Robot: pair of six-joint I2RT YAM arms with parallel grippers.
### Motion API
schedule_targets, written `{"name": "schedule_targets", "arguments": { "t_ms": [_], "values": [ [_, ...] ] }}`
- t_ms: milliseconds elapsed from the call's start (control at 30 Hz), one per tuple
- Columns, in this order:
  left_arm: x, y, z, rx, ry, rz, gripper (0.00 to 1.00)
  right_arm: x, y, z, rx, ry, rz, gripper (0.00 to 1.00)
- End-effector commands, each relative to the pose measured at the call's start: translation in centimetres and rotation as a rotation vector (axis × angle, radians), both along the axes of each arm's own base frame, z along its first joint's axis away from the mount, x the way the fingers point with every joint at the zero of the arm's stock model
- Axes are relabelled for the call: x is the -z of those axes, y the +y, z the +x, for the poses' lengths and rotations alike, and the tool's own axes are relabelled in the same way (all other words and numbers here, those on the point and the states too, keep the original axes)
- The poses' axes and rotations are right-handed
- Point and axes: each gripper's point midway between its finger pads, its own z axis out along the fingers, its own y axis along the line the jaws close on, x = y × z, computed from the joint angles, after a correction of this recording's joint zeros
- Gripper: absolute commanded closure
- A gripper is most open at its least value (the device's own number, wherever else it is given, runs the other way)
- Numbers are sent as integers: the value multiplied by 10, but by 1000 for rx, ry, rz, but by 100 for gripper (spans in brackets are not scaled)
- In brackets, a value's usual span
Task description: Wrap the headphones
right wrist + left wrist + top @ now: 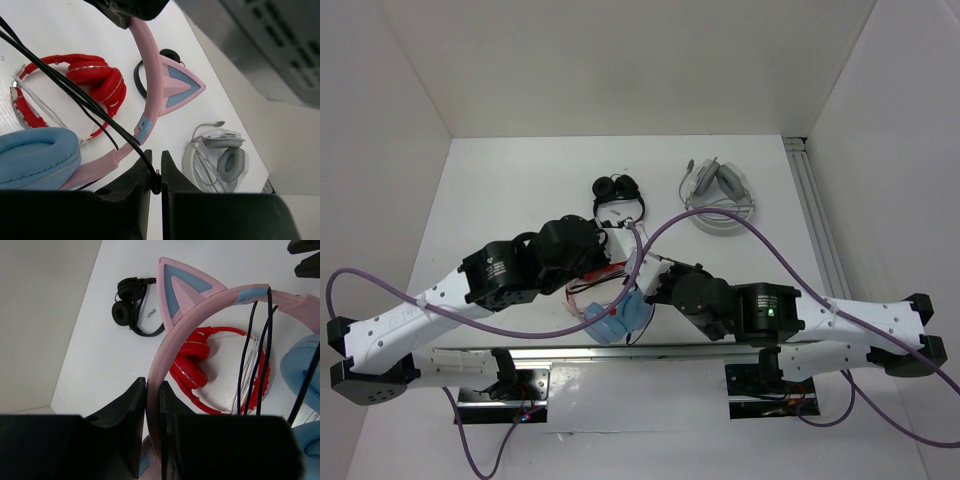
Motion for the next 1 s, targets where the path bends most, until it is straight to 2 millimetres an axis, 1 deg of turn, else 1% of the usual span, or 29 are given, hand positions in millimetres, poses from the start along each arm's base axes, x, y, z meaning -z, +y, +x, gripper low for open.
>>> {"name": "schedule_targets", "arguments": {
  "t_ms": [0, 33, 67, 100, 133, 167, 200, 233, 267, 333, 367, 433, 467, 500, 533, 600, 667, 700, 733, 767, 833, 933, 967],
  "values": [
    [-99, -14, -14, 94, -123, -332, 100, 30, -54, 15, 196, 0, -143, 92],
    [-100, -14, -11, 78, -129, -329, 100, 34, -55, 14, 196, 1, -154, 91],
    [-100, -14, -11, 78, -129, -329, 100, 35, -55, 14, 199, 5, -146, 88],
    [-105, -13, -11, 78, -135, -340, 100, 33, -56, 14, 199, 4, -137, 88],
    [-105, -13, -11, 78, -135, -340, 100, 35, -58, 15, 208, -1, -148, 86],
    [-112, -14, -13, 88, -142, -360, 100, 36, -58, 14, 213, 6, -136, 85],
    [-112, -16, -14, 97, -139, -362, 100, 36, -58, 14, 213, 6, -136, 83],
    [-114, -19, -15, 112, -139, -374, 100, 34, -60, 14, 214, 5, -125, 83],
    [-120, -17, -18, 118, -142, -403, 100, 35, -61, 14, 218, 12, -126, 83],
    [-124, -18, -19, 127, -143, -412, 100, 37, -63, 13, 218, 12, -127, 82],
    [-123, -21, -22, 146, -129, -424, 100, 37, -63, 13, 222, 17, -118, 79],
    [-133, -21, -26, 160, -129, -455, 100, 47, -63, 12, 218, 29, -134, 78],
    [-130, -23, -29, 178, -116, -447, 100, 47, -63, 12, 218, 29, -134, 78],
    [-134, -22, -29, 175, -114, -463, 100, 50, -62, 12, 218, 29, -131, 76],
    [-132, -22, -30, 175, -110, -456, 100, 47, -62, 12, 218, 28, -112, 76],
    [-136, -22, -32, 182, -104, -472, 100, 47, -59, 11, 209, 33, -103, 76],
    [-136, -24, -33, 192, -100, -474, 100, 43, -62, 11, 209, 32, -83, 75],
    [-131, -25, -33, 191, -95, -465, 100, 39, -62, 11, 209, 31, -74, 73],
    [-131, -25, -33, 191, -95, -464, 100, 37, -64, 11, 209, 30, -60, 73],
    [-127, -24, -31, 179, -93, -454, 100, 32, -65, 10, 208, 29, -36, 70],
    [-127, -23, -29, 170, -96, -453, 100, 27, -66, 10, 208, 28, -17, 66],
    [-117, -27, -31, 186, -78, -435, 100, 17, -73, 10, 218, 18, 33, 65],
    [-117, -29, -32, 195, -75, -437, 100, 16, -75, 12, 232, 9, 33, 65]
  ]
}}
